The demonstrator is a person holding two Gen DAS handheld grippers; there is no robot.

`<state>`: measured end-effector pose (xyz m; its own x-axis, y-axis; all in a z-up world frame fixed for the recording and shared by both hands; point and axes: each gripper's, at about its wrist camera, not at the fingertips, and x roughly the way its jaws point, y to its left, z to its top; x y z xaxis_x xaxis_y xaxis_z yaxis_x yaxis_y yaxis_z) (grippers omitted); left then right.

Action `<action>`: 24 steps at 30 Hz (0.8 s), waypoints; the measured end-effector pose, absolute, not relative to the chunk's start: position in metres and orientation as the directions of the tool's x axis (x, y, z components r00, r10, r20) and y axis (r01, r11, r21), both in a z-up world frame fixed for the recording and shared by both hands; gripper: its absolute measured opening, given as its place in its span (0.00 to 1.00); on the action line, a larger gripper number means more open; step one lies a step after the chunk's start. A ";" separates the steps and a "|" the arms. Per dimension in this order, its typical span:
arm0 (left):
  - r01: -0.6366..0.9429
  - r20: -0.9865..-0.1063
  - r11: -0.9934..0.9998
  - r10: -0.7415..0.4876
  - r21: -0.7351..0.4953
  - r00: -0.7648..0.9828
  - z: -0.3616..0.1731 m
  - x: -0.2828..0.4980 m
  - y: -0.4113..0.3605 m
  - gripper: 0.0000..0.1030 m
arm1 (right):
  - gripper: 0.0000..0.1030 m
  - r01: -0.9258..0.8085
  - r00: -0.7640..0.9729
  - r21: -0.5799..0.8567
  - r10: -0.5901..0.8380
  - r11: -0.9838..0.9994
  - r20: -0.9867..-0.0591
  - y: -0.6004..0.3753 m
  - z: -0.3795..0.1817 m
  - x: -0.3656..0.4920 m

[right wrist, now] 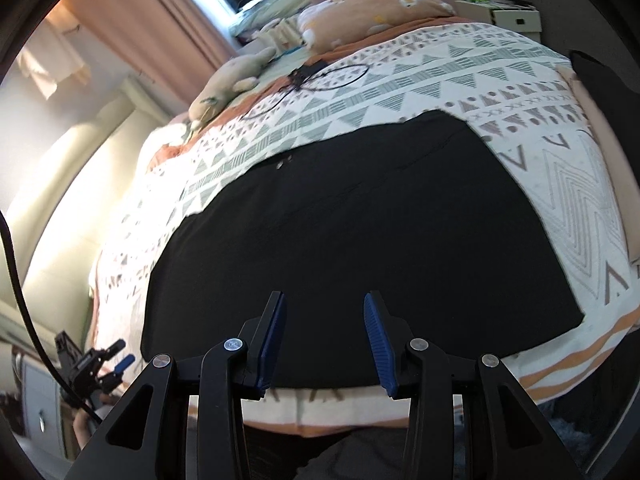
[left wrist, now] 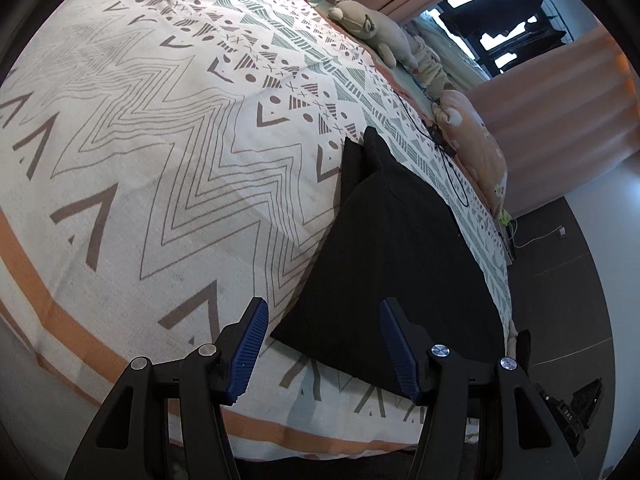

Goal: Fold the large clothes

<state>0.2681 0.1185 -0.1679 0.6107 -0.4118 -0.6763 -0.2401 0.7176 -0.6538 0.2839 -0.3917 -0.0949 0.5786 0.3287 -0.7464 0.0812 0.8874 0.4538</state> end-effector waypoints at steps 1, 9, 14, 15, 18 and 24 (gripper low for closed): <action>-0.239 -0.671 0.710 -0.421 -0.663 0.610 -0.170 0.266 0.118 0.55 | 0.40 0.066 0.565 0.446 0.335 0.893 -0.754 -0.382 -0.097 0.283; -0.230 -0.661 0.687 -0.466 -0.689 0.588 -0.186 0.257 0.113 0.41 | 0.40 -0.004 0.481 0.397 0.350 0.918 -0.804 -0.328 -0.113 0.276; -0.248 -0.667 0.680 -0.464 -0.690 0.582 -0.194 0.257 0.113 0.38 | 0.40 -0.074 0.412 0.338 0.337 0.938 -0.846 -0.288 -0.127 0.278; -0.252 -0.669 0.680 -0.462 -0.689 0.582 -0.196 0.257 0.113 0.38 | 0.40 -0.084 0.395 0.317 0.323 0.945 -0.860 -0.280 -0.133 0.280; -0.265 -0.674 0.676 -0.460 -0.688 0.577 -0.201 0.257 0.113 0.38 | 0.40 -0.082 0.371 0.308 0.316 0.948 -0.873 -0.271 -0.146 0.287; -0.268 -0.670 0.664 -0.473 -0.698 0.573 -0.206 0.261 0.113 0.38 | 0.40 -0.058 0.345 0.282 0.284 0.958 -0.894 -0.269 -0.166 0.303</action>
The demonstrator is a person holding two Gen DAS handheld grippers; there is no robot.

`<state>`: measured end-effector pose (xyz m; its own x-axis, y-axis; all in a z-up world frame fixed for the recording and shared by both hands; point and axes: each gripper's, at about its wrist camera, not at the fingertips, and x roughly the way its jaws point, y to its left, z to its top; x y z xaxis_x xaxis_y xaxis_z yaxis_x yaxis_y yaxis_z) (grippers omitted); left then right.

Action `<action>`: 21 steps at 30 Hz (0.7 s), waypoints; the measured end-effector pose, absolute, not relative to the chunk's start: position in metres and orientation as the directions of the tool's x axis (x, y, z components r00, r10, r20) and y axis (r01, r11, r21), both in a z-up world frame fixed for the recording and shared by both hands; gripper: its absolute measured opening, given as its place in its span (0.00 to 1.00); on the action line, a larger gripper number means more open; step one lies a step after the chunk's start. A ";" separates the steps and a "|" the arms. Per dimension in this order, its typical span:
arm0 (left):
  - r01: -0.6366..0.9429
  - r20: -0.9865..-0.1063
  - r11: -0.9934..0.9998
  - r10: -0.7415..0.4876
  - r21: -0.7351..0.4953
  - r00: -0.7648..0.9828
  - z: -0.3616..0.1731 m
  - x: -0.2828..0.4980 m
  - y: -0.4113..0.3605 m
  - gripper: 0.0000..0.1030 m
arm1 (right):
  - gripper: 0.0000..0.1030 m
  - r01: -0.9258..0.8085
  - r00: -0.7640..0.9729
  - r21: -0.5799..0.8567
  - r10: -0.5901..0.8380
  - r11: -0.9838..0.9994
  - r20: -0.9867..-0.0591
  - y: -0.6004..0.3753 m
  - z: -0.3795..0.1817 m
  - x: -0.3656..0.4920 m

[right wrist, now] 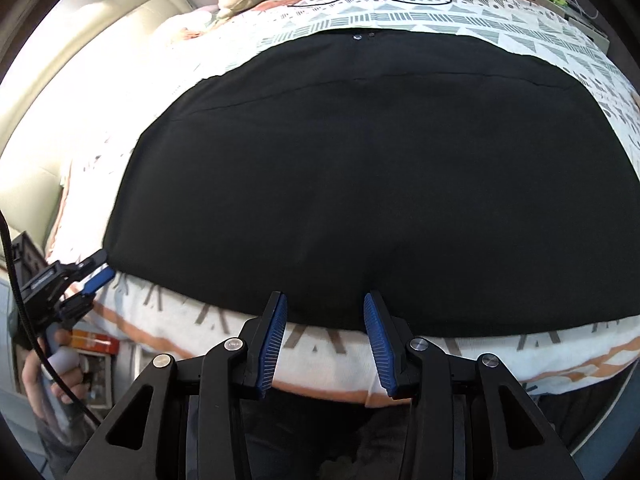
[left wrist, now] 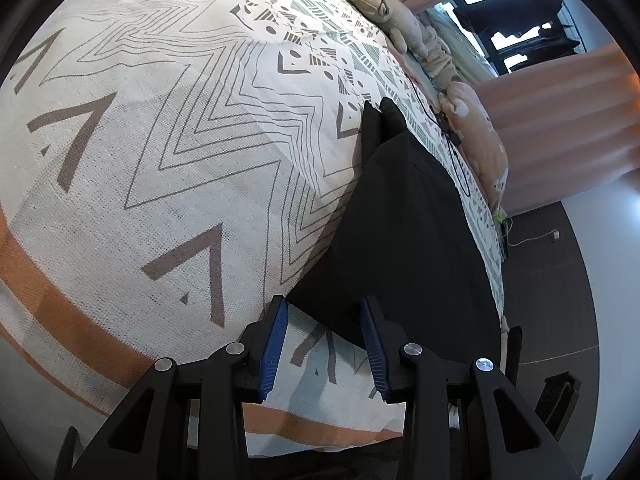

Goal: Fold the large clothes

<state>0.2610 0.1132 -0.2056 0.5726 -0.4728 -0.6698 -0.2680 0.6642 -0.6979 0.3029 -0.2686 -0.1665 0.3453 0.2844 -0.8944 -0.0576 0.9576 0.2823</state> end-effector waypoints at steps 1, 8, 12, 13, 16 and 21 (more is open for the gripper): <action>-0.269 -0.669 0.662 -0.474 -0.699 0.572 -0.206 0.262 0.113 0.38 | 0.40 -0.061 0.338 0.268 0.273 0.961 -0.901 -0.268 -0.168 0.305; -0.295 -0.658 0.628 -0.484 -0.720 0.576 -0.208 0.267 0.112 0.38 | 0.40 -0.055 0.322 0.230 0.235 0.972 -0.917 -0.269 -0.185 0.329; -0.303 -0.652 0.612 -0.491 -0.730 0.578 -0.211 0.269 0.113 0.38 | 0.40 -0.052 0.329 0.222 0.227 0.974 -0.917 -0.273 -0.186 0.347; -0.307 -0.650 0.606 -0.494 -0.734 0.577 -0.212 0.270 0.113 0.38 | 0.40 -0.051 0.331 0.224 0.228 0.973 -0.916 -0.274 -0.186 0.350; -0.308 -0.648 0.602 -0.497 -0.737 0.577 -0.212 0.275 0.109 0.38 | 0.40 -0.044 0.338 0.236 0.237 0.971 -0.911 -0.279 -0.186 0.363; -0.311 -0.651 0.611 -0.474 -0.728 0.593 -0.210 0.283 0.101 0.38 | 0.38 -0.036 0.342 0.244 0.242 0.969 -0.908 -0.285 -0.184 0.389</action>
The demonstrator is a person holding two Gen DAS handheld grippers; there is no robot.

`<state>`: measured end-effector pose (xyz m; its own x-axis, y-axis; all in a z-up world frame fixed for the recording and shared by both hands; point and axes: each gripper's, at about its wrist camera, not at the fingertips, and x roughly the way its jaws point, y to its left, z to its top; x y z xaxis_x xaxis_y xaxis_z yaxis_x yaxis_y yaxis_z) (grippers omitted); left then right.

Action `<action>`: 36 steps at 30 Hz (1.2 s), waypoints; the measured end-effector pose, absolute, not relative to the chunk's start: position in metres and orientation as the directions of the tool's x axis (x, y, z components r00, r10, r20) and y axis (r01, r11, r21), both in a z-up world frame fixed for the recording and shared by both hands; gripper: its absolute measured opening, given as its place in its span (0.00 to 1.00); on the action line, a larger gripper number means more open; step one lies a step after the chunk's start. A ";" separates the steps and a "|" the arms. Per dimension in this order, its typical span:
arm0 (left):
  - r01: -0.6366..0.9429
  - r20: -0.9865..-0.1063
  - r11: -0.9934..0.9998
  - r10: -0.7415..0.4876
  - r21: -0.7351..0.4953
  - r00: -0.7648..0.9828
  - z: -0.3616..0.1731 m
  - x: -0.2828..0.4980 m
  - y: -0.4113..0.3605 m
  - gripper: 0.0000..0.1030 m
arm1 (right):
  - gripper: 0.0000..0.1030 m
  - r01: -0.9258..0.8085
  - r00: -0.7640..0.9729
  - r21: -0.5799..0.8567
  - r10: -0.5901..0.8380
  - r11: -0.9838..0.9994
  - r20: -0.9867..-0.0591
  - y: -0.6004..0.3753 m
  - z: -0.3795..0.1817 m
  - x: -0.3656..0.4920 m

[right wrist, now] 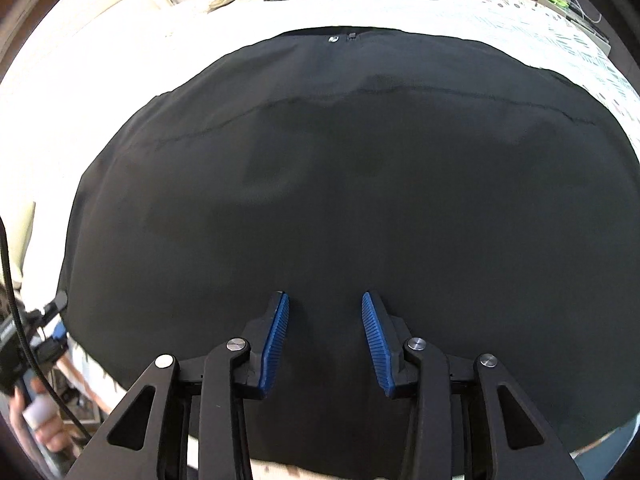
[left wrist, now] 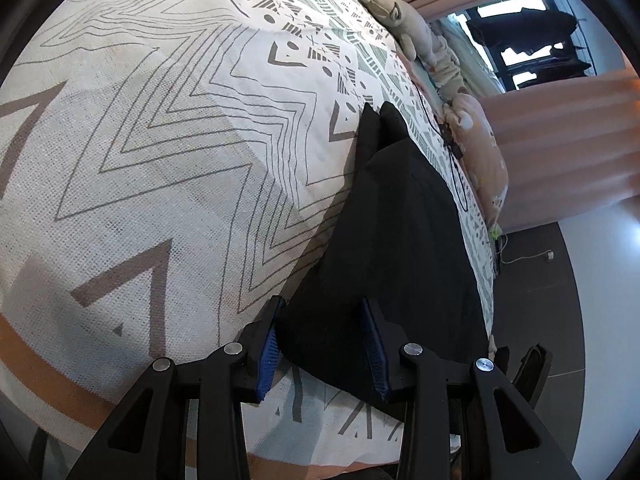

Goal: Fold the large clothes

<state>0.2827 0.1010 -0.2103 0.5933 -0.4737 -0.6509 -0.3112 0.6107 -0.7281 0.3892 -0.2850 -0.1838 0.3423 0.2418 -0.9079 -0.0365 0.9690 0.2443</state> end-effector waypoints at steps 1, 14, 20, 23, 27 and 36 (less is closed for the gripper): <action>-0.313 -0.653 0.615 -0.465 -0.724 0.597 -0.210 0.284 0.099 0.38 | 0.38 -0.036 0.343 0.242 0.239 0.970 -0.908 -0.285 -0.184 0.394; -0.386 -0.716 0.650 -0.369 -0.655 0.593 -0.205 0.287 0.088 0.33 | 0.35 0.012 0.384 0.218 0.197 0.976 -0.902 -0.291 -0.178 0.469; -0.412 -0.740 0.667 -0.326 -0.621 0.588 -0.203 0.286 0.083 0.29 | 0.36 0.012 0.398 0.197 0.176 0.980 -0.900 -0.295 -0.179 0.486; -0.428 -0.748 0.664 -0.315 -0.614 0.584 -0.203 0.286 0.082 0.28 | 0.35 0.010 0.395 0.197 0.177 0.980 -0.901 -0.297 -0.179 0.499; -0.441 -0.754 0.661 -0.306 -0.608 0.581 -0.203 0.286 0.081 0.28 | 0.36 0.007 0.375 0.204 0.186 0.979 -0.908 -0.309 -0.184 0.517; -0.440 -0.747 0.648 -0.320 -0.621 0.582 -0.196 0.288 0.082 0.20 | 0.35 0.001 0.384 0.259 0.239 0.966 -0.892 -0.317 -0.159 0.521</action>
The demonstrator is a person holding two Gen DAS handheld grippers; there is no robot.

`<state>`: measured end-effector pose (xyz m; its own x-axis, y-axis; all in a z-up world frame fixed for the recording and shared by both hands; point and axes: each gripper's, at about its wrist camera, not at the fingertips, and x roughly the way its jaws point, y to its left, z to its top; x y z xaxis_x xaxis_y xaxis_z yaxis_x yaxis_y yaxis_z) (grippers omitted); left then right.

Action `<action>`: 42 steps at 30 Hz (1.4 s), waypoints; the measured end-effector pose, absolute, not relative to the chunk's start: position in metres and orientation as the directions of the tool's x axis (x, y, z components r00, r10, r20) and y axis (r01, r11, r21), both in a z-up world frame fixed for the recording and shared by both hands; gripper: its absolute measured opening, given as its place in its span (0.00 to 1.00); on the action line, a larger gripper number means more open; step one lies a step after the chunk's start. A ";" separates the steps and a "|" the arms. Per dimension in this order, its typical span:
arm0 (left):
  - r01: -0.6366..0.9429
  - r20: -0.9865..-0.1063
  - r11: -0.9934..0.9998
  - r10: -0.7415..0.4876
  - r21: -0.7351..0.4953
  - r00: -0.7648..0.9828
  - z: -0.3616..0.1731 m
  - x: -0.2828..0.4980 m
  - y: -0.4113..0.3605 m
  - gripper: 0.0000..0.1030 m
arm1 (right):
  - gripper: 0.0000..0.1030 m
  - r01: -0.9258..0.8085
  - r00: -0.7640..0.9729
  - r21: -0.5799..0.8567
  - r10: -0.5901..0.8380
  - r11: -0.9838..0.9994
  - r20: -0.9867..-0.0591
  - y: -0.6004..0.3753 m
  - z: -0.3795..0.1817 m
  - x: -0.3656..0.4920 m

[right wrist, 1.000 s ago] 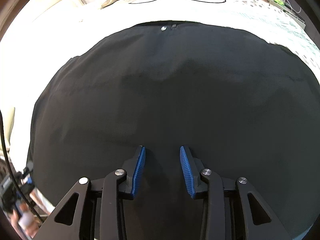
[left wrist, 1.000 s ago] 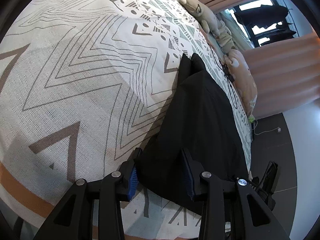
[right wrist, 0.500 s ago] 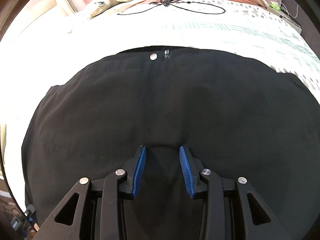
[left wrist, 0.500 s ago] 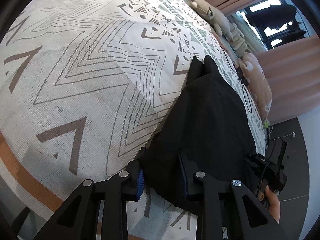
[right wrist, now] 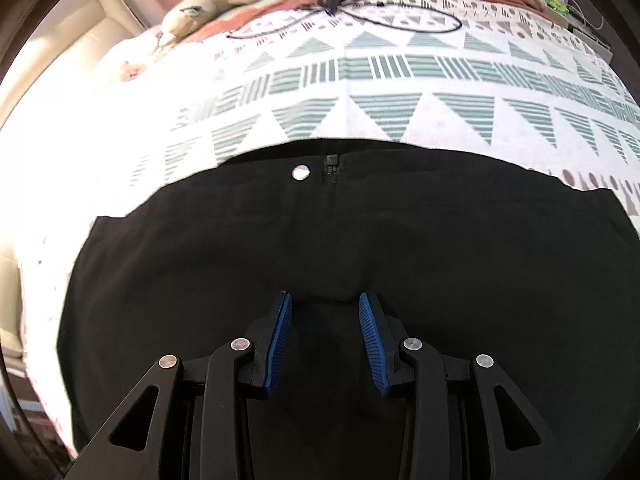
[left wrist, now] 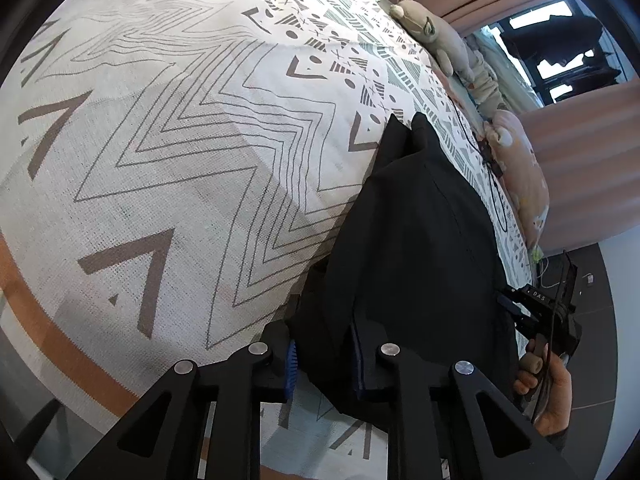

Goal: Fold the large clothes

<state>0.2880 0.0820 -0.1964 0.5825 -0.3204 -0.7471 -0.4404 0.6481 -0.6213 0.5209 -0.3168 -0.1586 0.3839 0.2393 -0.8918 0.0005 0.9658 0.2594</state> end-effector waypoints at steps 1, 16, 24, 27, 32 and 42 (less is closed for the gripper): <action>-0.433 -0.740 0.645 -0.326 -0.629 0.589 -0.194 0.287 0.083 0.19 | 0.35 -0.005 0.390 0.269 0.249 0.963 -0.887 -0.320 -0.154 0.514; -0.267 -0.602 0.634 -0.397 -0.726 0.693 -0.129 0.280 0.068 0.14 | 0.35 -0.032 0.474 0.416 0.380 0.909 -0.794 -0.341 -0.113 0.400; -0.154 -0.523 0.628 -0.458 -0.763 0.719 -0.086 0.282 0.042 0.12 | 0.35 -0.024 0.464 0.507 0.459 0.862 -0.758 -0.349 -0.126 0.338; -0.112 -0.500 0.637 -0.471 -0.763 0.727 -0.070 0.282 0.029 0.11 | 0.36 -0.031 0.431 0.537 0.496 0.843 -0.754 -0.342 -0.141 0.326; -0.050 -0.479 0.660 -0.488 -0.749 0.730 -0.043 0.285 0.007 0.11 | 0.36 -0.036 0.406 0.544 0.510 0.839 -0.759 -0.331 -0.161 0.317; 0.063 -0.475 0.713 -0.528 -0.699 0.704 -0.007 0.302 -0.049 0.11 | 0.28 -0.010 0.396 0.529 0.489 0.848 -0.777 -0.319 -0.203 0.314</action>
<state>0.3018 -0.0490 -0.0072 0.7038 -0.5279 -0.4754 0.0627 0.7128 -0.6986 0.3136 -0.3193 -0.2030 0.3957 0.4894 -0.7772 -0.0102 0.8485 0.5291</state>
